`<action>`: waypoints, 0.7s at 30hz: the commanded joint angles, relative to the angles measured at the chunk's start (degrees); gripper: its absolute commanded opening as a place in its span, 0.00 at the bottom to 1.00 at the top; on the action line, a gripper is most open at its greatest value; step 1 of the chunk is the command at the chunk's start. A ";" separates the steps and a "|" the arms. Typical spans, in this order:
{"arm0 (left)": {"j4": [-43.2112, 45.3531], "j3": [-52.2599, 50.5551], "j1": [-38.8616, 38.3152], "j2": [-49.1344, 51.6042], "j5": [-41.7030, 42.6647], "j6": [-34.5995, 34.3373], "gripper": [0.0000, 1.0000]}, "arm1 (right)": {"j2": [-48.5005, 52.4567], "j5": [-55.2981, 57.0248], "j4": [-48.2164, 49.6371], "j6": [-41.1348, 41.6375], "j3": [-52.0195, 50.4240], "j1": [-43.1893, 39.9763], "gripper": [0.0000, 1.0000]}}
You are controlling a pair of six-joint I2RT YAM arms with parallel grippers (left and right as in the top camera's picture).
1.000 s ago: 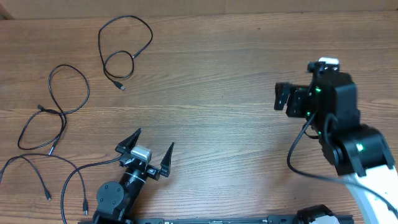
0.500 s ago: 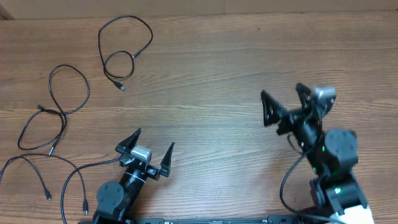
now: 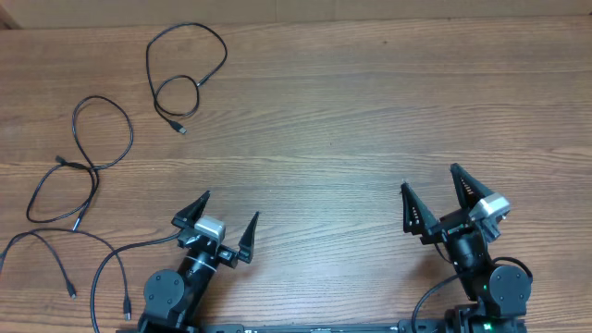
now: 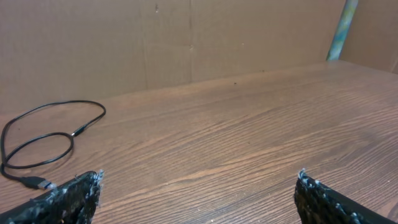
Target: Untangle cables
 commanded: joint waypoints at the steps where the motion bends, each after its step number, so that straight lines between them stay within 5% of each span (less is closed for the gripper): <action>1: -0.13 -0.20 0.39 -0.50 0.02 -0.37 1.00 | -3.91 -3.50 -1.14 -0.02 -1.60 -2.01 1.00; 8: -0.13 -0.20 0.39 -0.50 0.02 -0.37 1.00 | -12.98 -3.48 -9.94 -0.04 -1.60 -4.57 1.00; 16: -0.13 -0.20 0.39 -0.50 0.02 -0.37 1.00 | -12.87 -2.84 -23.69 -0.07 -1.55 -6.67 1.00; 21: -0.13 -0.20 0.39 -0.50 0.04 -0.37 1.00 | -12.90 0.00 -23.56 -0.31 -1.57 -6.71 1.00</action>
